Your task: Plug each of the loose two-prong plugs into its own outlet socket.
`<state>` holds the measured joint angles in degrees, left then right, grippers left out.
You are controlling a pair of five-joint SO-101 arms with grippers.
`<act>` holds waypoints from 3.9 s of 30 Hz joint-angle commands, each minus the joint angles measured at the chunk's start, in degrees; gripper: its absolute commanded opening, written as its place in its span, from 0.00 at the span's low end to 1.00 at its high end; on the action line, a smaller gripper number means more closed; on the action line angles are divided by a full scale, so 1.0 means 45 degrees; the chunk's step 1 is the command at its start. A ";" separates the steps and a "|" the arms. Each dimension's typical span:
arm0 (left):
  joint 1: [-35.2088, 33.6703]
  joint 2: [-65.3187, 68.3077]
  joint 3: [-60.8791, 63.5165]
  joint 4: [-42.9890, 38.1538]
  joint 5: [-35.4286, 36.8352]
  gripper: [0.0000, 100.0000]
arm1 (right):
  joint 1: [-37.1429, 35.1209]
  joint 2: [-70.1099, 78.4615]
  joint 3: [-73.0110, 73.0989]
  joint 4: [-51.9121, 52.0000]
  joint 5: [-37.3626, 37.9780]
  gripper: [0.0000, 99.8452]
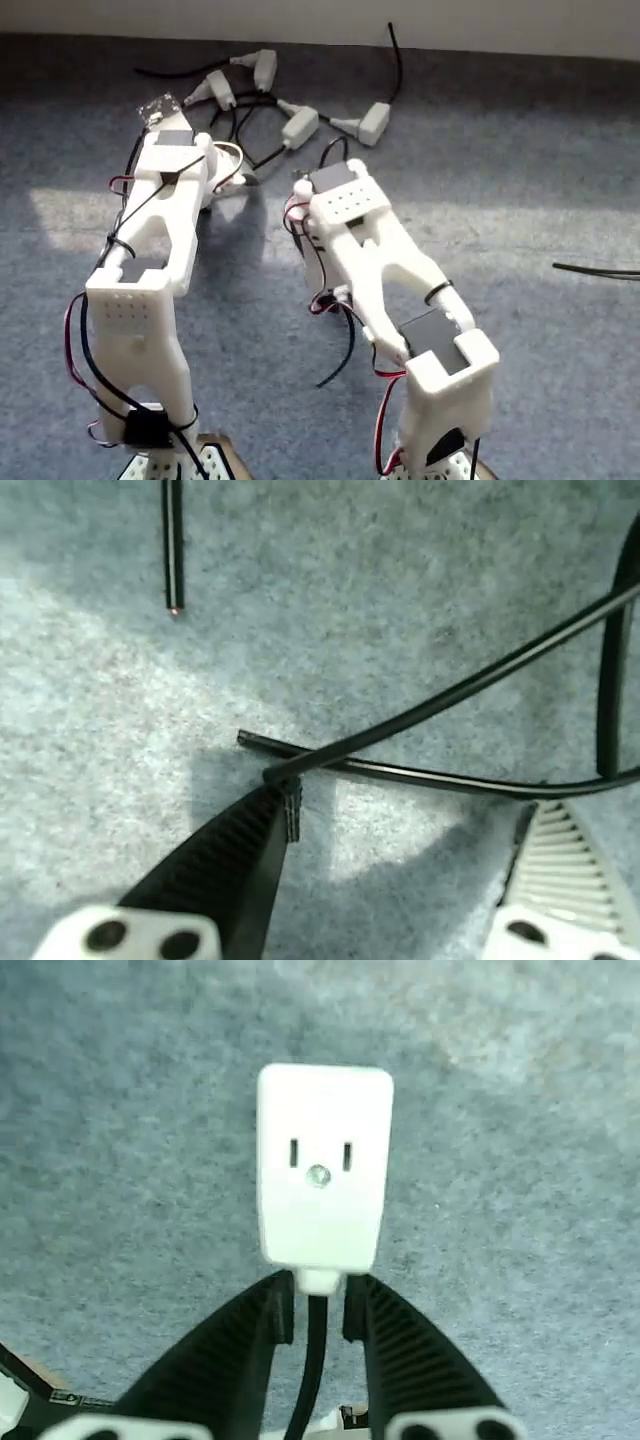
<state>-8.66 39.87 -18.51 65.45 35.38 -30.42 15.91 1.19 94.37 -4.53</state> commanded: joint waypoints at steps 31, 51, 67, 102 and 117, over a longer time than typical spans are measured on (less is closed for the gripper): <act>-0.0518 -0.0381 -0.0381 -0.0098 0.0078 0.35 | -0.2139 -0.0733 0.2139 -0.3741 0.1719 0.17; -0.0557 -0.0381 -0.0361 -0.0098 0.0078 0.35 | -0.3018 -0.0713 0.1690 -0.3233 0.1700 0.16; -0.0557 -0.0381 -0.0361 -0.0098 0.0078 0.35 | -0.0674 -0.0654 0.1729 -0.3350 0.2090 0.09; -0.0596 -0.0361 -0.0342 -0.0098 0.0078 0.35 | -0.1924 -0.0654 0.3448 -0.4093 0.2813 0.02; -0.0596 -0.0361 -0.0361 -0.0098 0.0078 0.35 | 0.4249 -0.0635 0.0244 -0.4327 0.5294 0.01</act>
<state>-8.92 39.87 -18.86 65.45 35.38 -16.35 13.63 6.73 75.03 17.01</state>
